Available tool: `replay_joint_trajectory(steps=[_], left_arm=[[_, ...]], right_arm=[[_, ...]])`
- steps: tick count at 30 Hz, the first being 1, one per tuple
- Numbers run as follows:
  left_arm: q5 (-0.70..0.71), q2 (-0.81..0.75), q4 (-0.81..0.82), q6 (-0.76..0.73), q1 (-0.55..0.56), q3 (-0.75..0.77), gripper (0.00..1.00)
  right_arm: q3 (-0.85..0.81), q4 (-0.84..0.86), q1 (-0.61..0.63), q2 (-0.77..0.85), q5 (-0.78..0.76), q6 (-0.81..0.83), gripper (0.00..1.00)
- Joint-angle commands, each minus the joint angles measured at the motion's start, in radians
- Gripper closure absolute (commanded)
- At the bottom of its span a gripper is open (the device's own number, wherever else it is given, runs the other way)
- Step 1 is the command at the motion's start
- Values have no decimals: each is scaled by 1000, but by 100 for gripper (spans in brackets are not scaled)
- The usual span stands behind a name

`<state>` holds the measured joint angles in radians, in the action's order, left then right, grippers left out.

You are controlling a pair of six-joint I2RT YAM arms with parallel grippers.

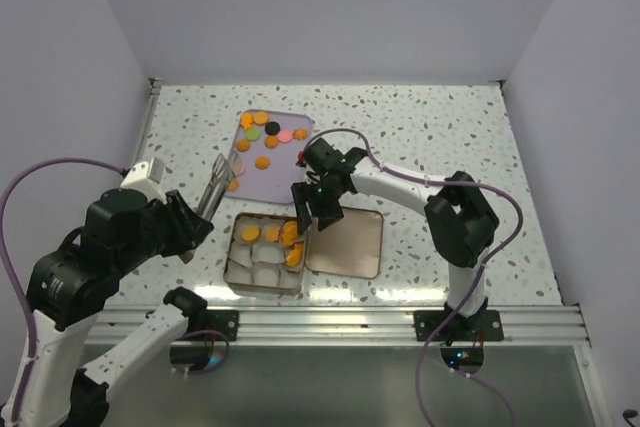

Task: Pack the cookies

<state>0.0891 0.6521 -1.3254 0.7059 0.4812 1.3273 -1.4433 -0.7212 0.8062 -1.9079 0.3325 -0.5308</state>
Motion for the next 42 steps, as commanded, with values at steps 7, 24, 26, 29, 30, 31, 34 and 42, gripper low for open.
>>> replay_joint_trajectory(steps=[7, 24, 26, 29, 30, 31, 34, 42], left_arm=[[-9, -11, 9, 33, 7, 10, 60], [-5, 23, 9, 4, 7, 7, 60], [-3, 26, 11, 3, 7, 3, 60], [1, 34, 11, -2, 5, 3, 60], [1, 40, 11, -6, 5, 3, 60], [3, 43, 11, -9, 7, 3, 60], [3, 55, 17, -17, 7, 1, 61], [-14, 95, 69, -49, 7, -36, 60]], right_arm=[[-92, 0, 22, -77, -139, -51, 57], [-137, -103, 7, -85, -265, 9, 82], [-121, -106, -11, -71, -271, 14, 84], [-100, -109, -44, -48, -283, 28, 84], [-95, -112, -51, -45, -286, 40, 84], [-88, -115, -70, -40, -288, 45, 84], [-62, -124, -116, -17, -299, 64, 85], [12, -146, -206, 84, -351, 115, 86]])
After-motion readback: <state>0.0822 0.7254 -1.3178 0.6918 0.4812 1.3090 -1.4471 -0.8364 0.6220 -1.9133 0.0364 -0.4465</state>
